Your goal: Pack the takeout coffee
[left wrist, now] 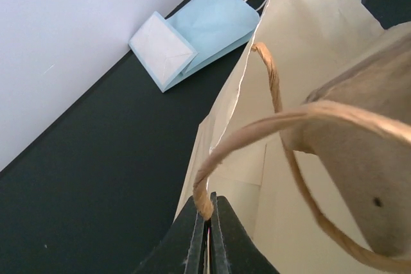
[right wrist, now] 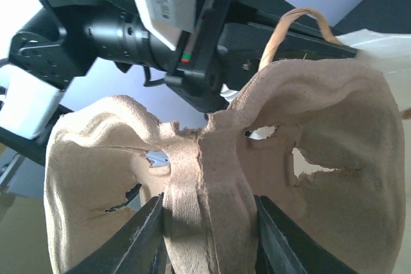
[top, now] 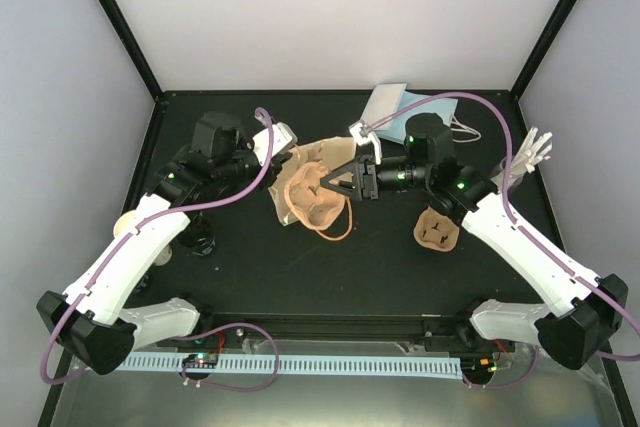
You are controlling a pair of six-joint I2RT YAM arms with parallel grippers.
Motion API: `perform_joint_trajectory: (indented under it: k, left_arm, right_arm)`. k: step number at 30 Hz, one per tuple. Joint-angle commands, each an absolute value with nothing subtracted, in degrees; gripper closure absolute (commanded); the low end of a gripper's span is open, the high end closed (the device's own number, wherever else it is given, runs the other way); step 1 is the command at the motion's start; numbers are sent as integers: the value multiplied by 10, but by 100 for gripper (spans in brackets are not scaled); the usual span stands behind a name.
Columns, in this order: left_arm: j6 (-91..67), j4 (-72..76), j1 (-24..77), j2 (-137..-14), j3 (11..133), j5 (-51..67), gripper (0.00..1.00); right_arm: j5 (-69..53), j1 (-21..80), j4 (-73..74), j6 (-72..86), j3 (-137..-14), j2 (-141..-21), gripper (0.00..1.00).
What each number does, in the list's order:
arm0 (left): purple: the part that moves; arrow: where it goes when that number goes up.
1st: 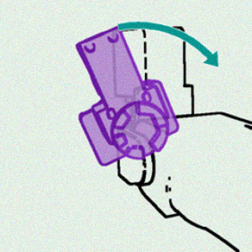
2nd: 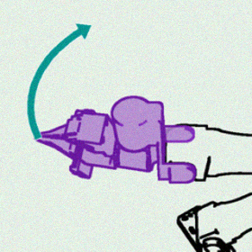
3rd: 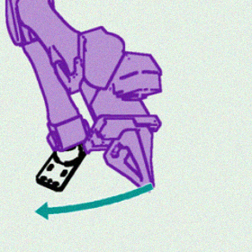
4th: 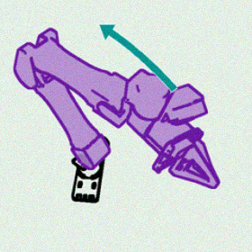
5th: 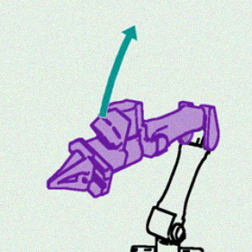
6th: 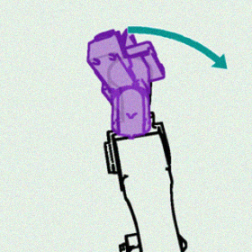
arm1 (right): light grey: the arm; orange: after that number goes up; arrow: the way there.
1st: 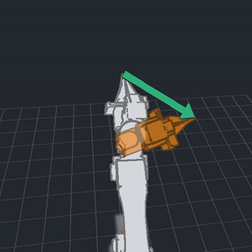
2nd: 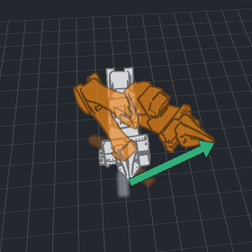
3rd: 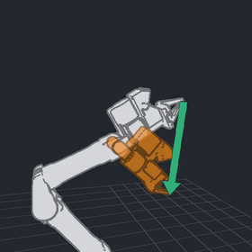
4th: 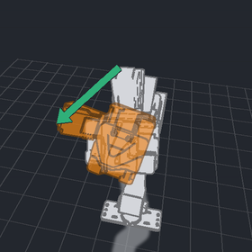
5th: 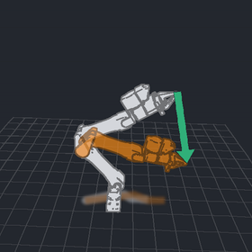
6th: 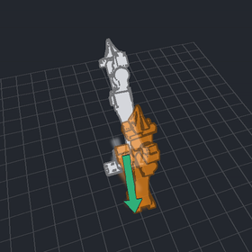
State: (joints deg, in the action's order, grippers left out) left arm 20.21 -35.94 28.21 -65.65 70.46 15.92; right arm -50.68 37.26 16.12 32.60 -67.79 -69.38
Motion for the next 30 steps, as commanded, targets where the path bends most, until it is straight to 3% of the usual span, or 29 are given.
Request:
perform_joint_trajectory:
  k: [1,30]
  left_arm:
    - [192,-351,284,-656,731,172,99]
    - [148,-355,287,-662,740,196,99]
  right_arm:
    - [-473,375,187,293,-691,-697,63]
    - [-302,395,353,235,-720,-674,63]
